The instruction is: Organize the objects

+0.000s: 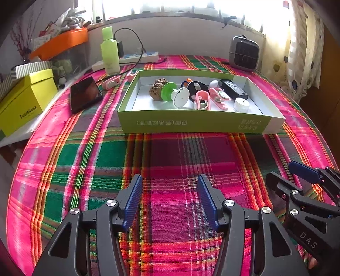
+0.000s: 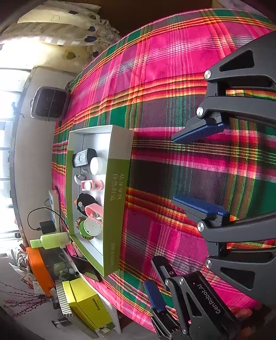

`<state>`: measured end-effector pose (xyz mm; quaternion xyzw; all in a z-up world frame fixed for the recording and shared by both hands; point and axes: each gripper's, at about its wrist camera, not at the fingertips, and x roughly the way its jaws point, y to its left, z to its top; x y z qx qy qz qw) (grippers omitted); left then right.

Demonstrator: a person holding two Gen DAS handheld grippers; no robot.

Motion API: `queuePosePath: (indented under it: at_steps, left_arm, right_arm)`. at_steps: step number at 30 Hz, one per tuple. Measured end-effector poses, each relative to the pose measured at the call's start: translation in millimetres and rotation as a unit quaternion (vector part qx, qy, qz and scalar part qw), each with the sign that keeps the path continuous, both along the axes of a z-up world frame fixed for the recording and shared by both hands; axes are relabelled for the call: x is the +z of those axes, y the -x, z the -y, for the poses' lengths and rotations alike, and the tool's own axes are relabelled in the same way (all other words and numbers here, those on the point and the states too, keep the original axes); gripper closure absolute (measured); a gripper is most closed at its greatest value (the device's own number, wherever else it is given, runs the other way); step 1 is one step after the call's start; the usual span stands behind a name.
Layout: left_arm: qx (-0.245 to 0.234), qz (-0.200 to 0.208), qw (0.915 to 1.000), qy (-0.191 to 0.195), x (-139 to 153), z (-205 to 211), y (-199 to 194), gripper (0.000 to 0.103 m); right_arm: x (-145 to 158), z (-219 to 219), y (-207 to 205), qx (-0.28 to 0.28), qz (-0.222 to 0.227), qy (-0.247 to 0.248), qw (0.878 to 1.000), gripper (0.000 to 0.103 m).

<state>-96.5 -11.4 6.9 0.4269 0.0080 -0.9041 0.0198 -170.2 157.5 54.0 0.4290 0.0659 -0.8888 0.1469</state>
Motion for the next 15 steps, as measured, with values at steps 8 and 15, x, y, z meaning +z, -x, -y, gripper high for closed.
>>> queuePosePath:
  at_steps: [8,15]
  left_arm:
    - [-0.005,0.000,1.0000,-0.001,-0.3,-0.6,0.1,0.044]
    - [-0.005,0.000,1.0000,-0.001,-0.3,-0.9,0.0,0.043]
  right_arm:
    - [-0.7,0.7,-0.2,0.001,0.000,-0.002,1.000,0.049]
    - [-1.0,2.9,-0.4,0.003,0.000,-0.004,1.000,0.047]
